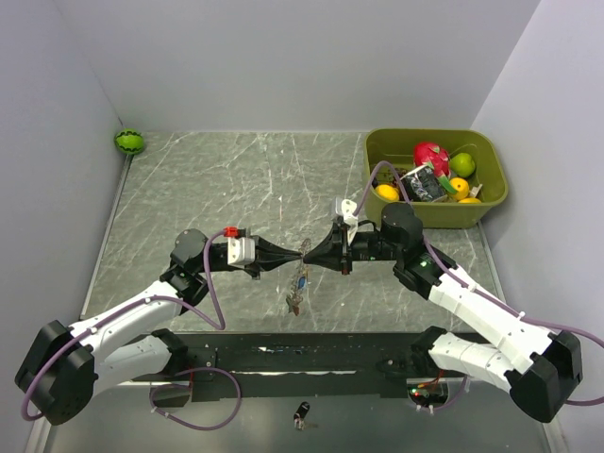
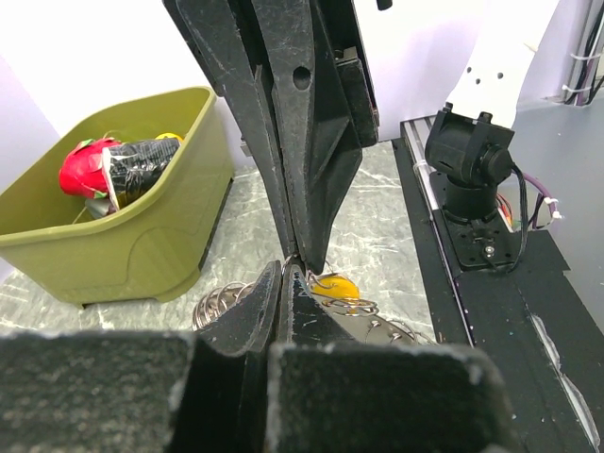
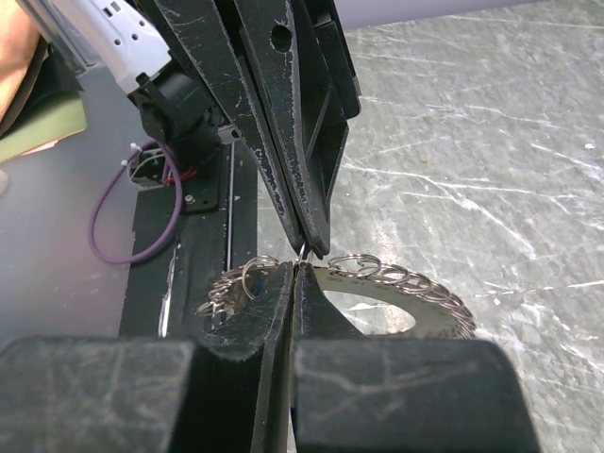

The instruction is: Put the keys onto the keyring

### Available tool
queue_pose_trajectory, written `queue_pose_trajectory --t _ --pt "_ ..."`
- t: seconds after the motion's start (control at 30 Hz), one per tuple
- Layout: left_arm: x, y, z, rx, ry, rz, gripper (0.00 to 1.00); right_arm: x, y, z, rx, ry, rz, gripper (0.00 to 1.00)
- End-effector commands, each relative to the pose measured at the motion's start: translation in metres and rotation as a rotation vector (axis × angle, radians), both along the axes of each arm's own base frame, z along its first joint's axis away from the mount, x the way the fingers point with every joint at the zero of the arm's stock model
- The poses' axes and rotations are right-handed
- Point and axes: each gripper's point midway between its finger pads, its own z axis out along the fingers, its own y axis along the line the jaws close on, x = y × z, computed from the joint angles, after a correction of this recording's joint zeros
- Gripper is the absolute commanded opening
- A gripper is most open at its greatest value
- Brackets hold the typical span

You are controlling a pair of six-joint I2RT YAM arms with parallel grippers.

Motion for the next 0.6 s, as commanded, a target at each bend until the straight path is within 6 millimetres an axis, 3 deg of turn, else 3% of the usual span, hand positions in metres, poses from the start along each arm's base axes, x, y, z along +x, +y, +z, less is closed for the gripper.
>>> queue_pose_trajectory --t 0.0,0.23,0.47,0.53,0.57 --pt "-0.012 0.000 0.026 -0.056 -0.086 -0.048 0.01 0.011 0.003 0.024 0.042 -0.069 -0.042 0.00" --pt "-0.009 0.001 0.023 0.012 -0.063 -0.031 0.06 0.017 0.002 0.015 -0.026 -0.097 -0.039 0.00" --pt "-0.007 -0.002 0.007 0.138 -0.020 -0.060 0.32 0.014 -0.010 0.006 -0.090 -0.122 -0.062 0.00" --pt "-0.004 -0.004 0.011 0.170 -0.035 -0.066 0.36 0.012 -0.013 0.002 -0.108 -0.121 -0.062 0.00" --pt "-0.006 -0.002 0.000 0.219 0.012 -0.078 0.42 0.011 -0.015 0.002 -0.111 -0.124 -0.063 0.00"
